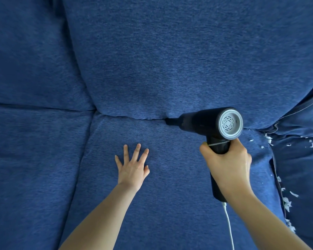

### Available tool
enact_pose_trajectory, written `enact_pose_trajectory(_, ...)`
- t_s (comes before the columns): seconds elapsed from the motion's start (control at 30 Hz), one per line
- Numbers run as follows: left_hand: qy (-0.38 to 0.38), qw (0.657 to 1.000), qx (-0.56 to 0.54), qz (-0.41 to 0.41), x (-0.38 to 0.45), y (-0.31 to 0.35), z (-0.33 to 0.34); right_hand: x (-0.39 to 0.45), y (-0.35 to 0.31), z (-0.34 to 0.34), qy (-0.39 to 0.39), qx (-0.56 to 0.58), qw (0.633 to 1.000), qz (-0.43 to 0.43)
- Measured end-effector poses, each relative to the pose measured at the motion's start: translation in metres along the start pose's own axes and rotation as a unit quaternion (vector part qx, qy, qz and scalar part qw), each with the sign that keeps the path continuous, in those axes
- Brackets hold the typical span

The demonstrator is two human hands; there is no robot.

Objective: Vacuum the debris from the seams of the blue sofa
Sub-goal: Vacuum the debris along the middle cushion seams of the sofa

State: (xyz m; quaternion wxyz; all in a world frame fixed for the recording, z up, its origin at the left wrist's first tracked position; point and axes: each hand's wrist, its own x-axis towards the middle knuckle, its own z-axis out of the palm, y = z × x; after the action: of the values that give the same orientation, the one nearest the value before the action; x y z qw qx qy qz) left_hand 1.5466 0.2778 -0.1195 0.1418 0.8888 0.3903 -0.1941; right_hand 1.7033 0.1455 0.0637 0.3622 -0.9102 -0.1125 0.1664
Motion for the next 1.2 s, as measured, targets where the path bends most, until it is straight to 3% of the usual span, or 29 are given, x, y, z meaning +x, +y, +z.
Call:
enact_pose_trajectory(0.4, -0.028, 0.999, -0.026, 0.010, 0.006, 0.066, 0.001, 0.019, 0.032, -0.029, -0.017, 0.011, 1.000, 0.002)
enact_pose_trajectory(0.53, -0.050, 0.998, -0.040, -0.023, 0.004, 0.094, 0.003, 0.023, 0.046, -0.044, -0.017, 0.030, 0.999, -0.010)
enact_pose_trajectory(0.87, -0.025, 0.999, -0.031, -0.028, 0.001, 0.092, 0.012, 0.050, 0.041, -0.033, -0.045, -0.022, 0.994, -0.094)
enact_pose_trajectory(1.2, -0.027, 0.998, -0.034, -0.043, -0.001, 0.099, 0.007, 0.056, 0.056, -0.062, -0.050, -0.018, 0.995, -0.084)
